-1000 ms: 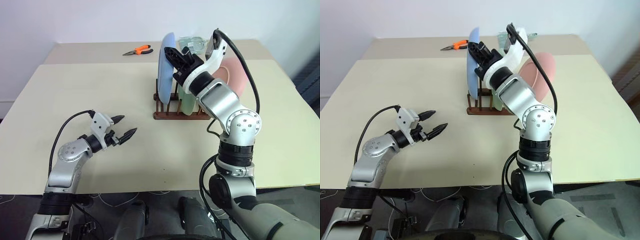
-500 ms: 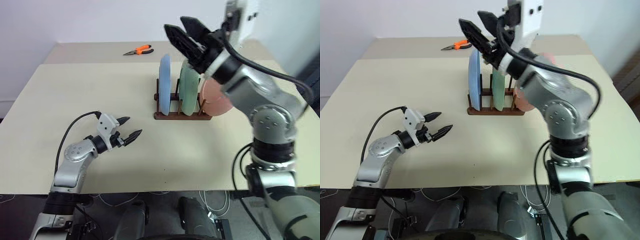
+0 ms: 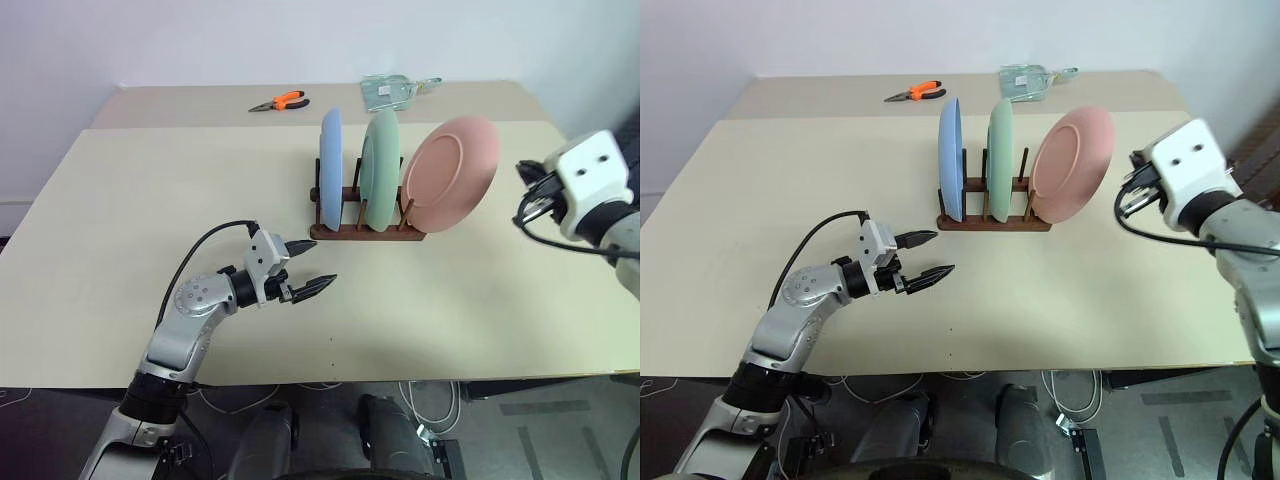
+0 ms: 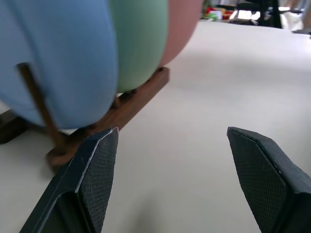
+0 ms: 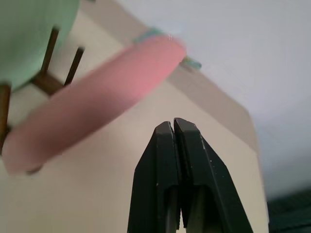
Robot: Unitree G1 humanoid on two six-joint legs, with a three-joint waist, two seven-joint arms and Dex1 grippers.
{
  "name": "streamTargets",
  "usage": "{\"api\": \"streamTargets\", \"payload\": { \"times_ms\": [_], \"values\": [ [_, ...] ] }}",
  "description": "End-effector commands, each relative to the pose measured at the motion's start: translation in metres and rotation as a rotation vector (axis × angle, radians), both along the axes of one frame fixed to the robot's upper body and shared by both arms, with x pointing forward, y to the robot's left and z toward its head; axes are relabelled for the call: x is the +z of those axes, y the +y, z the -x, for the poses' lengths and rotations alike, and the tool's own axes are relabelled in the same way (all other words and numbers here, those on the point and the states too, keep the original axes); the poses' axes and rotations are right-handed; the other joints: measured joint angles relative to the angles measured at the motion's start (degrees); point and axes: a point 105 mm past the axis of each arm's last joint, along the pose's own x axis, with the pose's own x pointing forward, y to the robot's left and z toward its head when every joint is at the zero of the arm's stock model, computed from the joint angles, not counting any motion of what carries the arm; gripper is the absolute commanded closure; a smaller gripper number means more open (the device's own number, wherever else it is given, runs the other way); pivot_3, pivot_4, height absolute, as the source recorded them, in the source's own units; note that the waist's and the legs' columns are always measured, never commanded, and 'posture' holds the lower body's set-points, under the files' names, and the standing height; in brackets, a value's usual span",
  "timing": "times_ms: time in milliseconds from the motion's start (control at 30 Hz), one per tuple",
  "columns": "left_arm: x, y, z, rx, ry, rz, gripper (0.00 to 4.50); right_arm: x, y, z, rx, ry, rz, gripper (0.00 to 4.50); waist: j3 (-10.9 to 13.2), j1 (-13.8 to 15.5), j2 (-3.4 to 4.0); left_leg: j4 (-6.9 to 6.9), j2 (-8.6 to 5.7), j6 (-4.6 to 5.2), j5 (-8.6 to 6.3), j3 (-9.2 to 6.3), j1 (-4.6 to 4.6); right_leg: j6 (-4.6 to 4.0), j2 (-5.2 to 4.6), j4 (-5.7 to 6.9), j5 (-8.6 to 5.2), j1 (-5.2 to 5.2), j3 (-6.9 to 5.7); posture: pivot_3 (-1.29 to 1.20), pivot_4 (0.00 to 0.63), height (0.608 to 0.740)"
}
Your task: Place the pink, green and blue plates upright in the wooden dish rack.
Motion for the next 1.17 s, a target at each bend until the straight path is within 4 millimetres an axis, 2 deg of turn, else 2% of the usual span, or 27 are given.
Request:
{"api": "streamTargets", "payload": {
  "times_ms": [33, 167, 333, 433, 567, 667, 700, 733, 800, 867, 967, 1167],
  "values": [
    [0.007, 0.002, -0.001, -0.004, -0.034, -0.006, 0.82, 0.007, 0.017, -0.003, 0.068, -0.054, 0.033, 4.47, 0.0, 0.0, -0.01, 0.00, 0.00, 0.00, 0.00, -0.01, -0.01, 0.00, 0.00, 0.00, 0.00, 0.00, 0.00, 0.00, 0.150, 0.740],
    [0.006, 0.008, 0.000, 0.018, -0.035, -0.014, 0.82, 0.015, 0.035, -0.004, 0.142, -0.077, -0.004, 4.47, 0.0, 0.2, 0.00, -0.01, -0.02, 0.00, 0.00, -0.07, -0.05, -0.05, -0.01, -0.02, 0.05, -0.02, -0.01, 0.00, 0.150, 0.740],
    [0.005, 0.010, 0.001, 0.034, -0.032, -0.013, 0.82, 0.018, 0.034, -0.004, 0.148, -0.081, -0.005, 4.47, 0.0, 0.5, -0.02, -0.01, -0.05, 0.00, 0.00, -0.16, -0.06, -0.12, -0.02, -0.05, 0.08, 0.02, -0.03, 0.00, 0.150, 0.740],
    [0.006, 0.012, -0.001, 0.046, -0.031, -0.010, 0.82, 0.015, 0.023, -0.006, 0.108, -0.076, -0.006, 4.47, 0.0, 1.0, -0.02, 0.00, -0.05, 0.00, 0.00, -0.16, -0.06, -0.12, -0.01, -0.05, 0.07, 0.02, -0.03, 0.00, 0.150, 0.740],
    [0.007, 0.025, -0.010, 0.107, -0.042, -0.015, 0.82, 0.007, -0.011, -0.007, -0.022, -0.073, -0.041, 4.47, 0.0, 1.5, -0.03, 0.00, -0.06, 0.00, 0.00, -0.15, -0.06, -0.12, -0.01, -0.05, 0.07, 0.02, -0.03, 0.00, 0.150, 0.740],
    [0.003, 0.053, -0.024, 0.246, -0.047, -0.040, 0.82, -0.012, -0.038, -0.003, -0.094, -0.040, -0.082, 4.47, 0.0, 1.5, -0.05, -0.02, -0.06, 0.00, 0.00, -0.18, -0.04, -0.15, -0.01, -0.04, 0.10, 0.05, -0.05, 0.00, 0.150, 0.740],
    [0.000, 0.070, -0.030, 0.318, -0.055, -0.065, 0.82, -0.019, -0.046, 0.000, -0.104, -0.030, -0.135, 4.47, 0.0, 1.4, -0.05, -0.02, -0.07, 0.00, 0.00, -0.18, -0.03, -0.15, -0.01, -0.05, 0.10, 0.05, -0.05, 0.00, 0.150, 0.740],
    [-0.002, 0.079, -0.033, 0.362, -0.062, -0.082, 0.82, -0.023, -0.052, 0.001, -0.108, -0.026, -0.173, 4.47, 0.0, 1.4, -0.05, -0.03, -0.07, 0.00, 0.00, -0.17, -0.03, -0.15, -0.01, -0.04, 0.10, 0.04, -0.05, 0.00, 0.150, 0.740],
    [-0.005, 0.113, -0.037, 0.482, -0.064, -0.105, 0.82, -0.032, -0.062, 0.006, -0.105, -0.023, -0.326, 4.47, 0.0, 1.1, -0.02, -0.06, -0.05, 0.00, 0.00, -0.15, 0.02, -0.10, 0.01, -0.03, 0.13, 0.05, -0.04, 0.00, 0.150, 0.740],
    [-0.009, 0.130, -0.035, 0.535, -0.061, -0.121, 0.82, -0.039, -0.069, 0.008, -0.096, -0.016, -0.412, 4.47, 0.0, 0.7, 0.01, -0.06, -0.02, 0.00, 0.00, -0.14, 0.05, -0.10, 0.03, 0.01, 0.14, 0.04, -0.04, 0.00, 0.150, 0.740],
    [-0.013, 0.146, -0.028, 0.566, -0.061, -0.148, 0.82, -0.051, -0.072, 0.011, -0.081, 0.012, -0.438, 4.47, 0.0, 0.6, 0.03, -0.07, -0.02, 0.00, 0.00, -0.15, 0.05, -0.07, 0.03, 0.02, 0.15, 0.05, -0.04, 0.00, 0.150, 0.740],
    [-0.014, 0.149, -0.025, 0.598, -0.066, -0.139, 0.82, -0.064, -0.057, 0.002, -0.012, 0.051, -0.416, 4.47, 0.0, 0.9, 0.03, -0.01, -0.03, 0.00, 0.00, -0.15, 0.04, -0.12, 0.01, 0.02, 0.12, 0.07, -0.04, 0.00, 0.150, 0.740]
  ]
}}
